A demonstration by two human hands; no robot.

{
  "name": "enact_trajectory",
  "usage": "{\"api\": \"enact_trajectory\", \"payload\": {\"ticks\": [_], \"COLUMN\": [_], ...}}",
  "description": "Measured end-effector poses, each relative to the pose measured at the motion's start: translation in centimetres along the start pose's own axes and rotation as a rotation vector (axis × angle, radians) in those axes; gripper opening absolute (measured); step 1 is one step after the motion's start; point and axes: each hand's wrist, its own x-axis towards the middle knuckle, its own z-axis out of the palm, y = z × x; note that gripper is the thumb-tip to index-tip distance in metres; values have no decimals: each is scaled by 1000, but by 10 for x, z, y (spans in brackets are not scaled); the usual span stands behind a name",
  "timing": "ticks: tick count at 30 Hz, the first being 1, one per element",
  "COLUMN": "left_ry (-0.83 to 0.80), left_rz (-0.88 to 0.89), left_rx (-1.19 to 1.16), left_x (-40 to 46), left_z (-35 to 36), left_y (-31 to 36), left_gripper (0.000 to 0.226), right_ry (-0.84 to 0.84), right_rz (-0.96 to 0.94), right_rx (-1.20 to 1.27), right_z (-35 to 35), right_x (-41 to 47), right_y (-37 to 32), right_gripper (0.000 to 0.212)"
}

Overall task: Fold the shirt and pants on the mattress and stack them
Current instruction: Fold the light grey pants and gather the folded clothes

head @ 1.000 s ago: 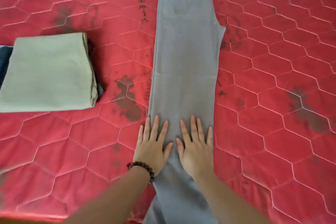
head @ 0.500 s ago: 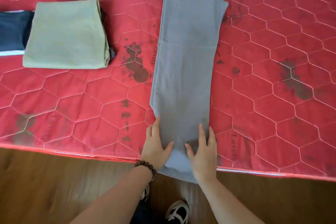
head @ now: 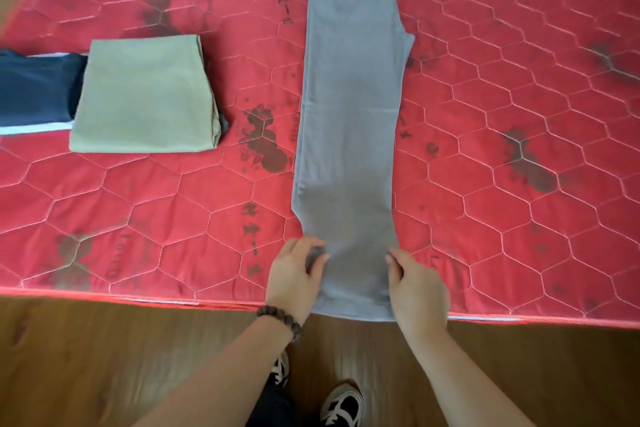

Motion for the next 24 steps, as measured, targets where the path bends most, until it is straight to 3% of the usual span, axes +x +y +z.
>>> {"api": "enact_trajectory", "payload": {"ticks": [4,9,11,13,16,18,20,22,24], "left_ry": [104,140,158,92,-212,-308,-192,-69,-110], "left_rz": [59,48,68,81,55,33,60,118,153], "left_rx": [-77,-165,-154,-116,-10,80,155,190,240], "left_x": [40,94,119,143,162,160,150,135,117], "left_z": [-23,-37,-38,-34,-22,-16,-13,-9,2], "left_y": [31,52,56,56,39,23,8,-5,-19], "left_gripper": [13,17,20,27,52,64,63,45,27], "right_ry": [89,89,142,96,-171,-268,-229,-174,-154], "right_rz": [-36,255,283,248,249,266,292,312,336], "right_rx": [29,682,799,846,1016,1009,966,826,625], "right_z": [-39,-57,-58,-54,-38,-24,-7,9,31], "right_x": [44,104,127,150,169,168,160,143,119], "right_y": [-21,-47,-53,-58,-57,-50,-38,-26,-14], "right_gripper": [20,13,12,13,39,56,64,61,49]}}
